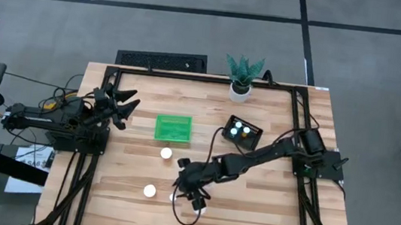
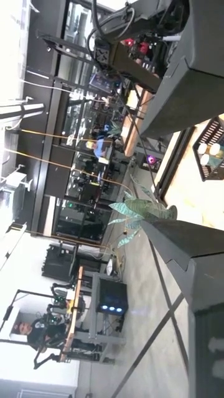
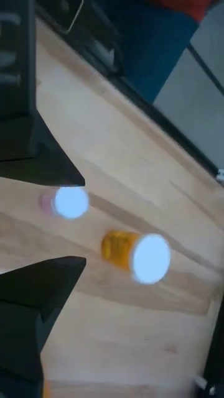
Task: Pick and place medicine bottles into bin by pill shape (circle, oval)
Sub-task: Put the pink tablet bottle into the black basket
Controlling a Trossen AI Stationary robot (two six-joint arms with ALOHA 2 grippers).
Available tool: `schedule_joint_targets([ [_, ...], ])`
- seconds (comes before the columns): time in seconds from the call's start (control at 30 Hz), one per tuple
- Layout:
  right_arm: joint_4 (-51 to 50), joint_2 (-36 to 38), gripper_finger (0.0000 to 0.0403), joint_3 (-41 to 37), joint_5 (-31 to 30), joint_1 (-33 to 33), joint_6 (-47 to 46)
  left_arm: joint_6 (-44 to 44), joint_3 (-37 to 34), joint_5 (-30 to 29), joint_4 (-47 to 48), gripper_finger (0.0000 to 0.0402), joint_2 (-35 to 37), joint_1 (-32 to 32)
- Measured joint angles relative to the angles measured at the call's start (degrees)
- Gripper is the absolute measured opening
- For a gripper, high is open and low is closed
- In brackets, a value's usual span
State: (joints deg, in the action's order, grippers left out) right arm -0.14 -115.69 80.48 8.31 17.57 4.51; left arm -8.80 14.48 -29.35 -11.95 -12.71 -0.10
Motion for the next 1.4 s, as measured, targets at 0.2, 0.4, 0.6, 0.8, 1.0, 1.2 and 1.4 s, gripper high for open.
schedule_joint_targets([
  [0.2,3.77,-0.22,0.0198,-0.02,-0.56,1.71,0.01,-0.04,0.0,-0.93,0.0,0.022,0.0,-0.01],
  [0.4,7.94,-5.03,0.0201,0.69,-0.67,3.01,-0.45,-0.85,0.0,-1.07,0.11,0.022,0.0,-0.02],
  [0.6,7.46,-5.54,0.0198,1.21,-0.69,2.92,-1.06,-1.36,0.0,-1.09,-0.19,0.022,0.0,-0.01],
  [0.8,7.22,-5.46,0.0197,1.23,-0.95,2.39,-0.17,-1.35,0.0,-1.11,-1.07,0.022,0.0,-0.02],
  [1.0,5.14,-5.54,0.02,1.24,-0.94,1.8,-0.63,-0.39,0.0,-1.18,-1.06,0.022,0.0,0.0],
  [1.2,6.03,-5.54,0.0196,1.24,-0.93,1.76,-0.19,-0.28,0.0,-1.35,-1.07,0.022,0.0,0.0],
  [1.4,5.95,-5.54,0.0198,1.21,-0.87,1.49,-0.38,-0.24,0.0,-1.33,-1.13,0.022,0.0,-0.02],
])
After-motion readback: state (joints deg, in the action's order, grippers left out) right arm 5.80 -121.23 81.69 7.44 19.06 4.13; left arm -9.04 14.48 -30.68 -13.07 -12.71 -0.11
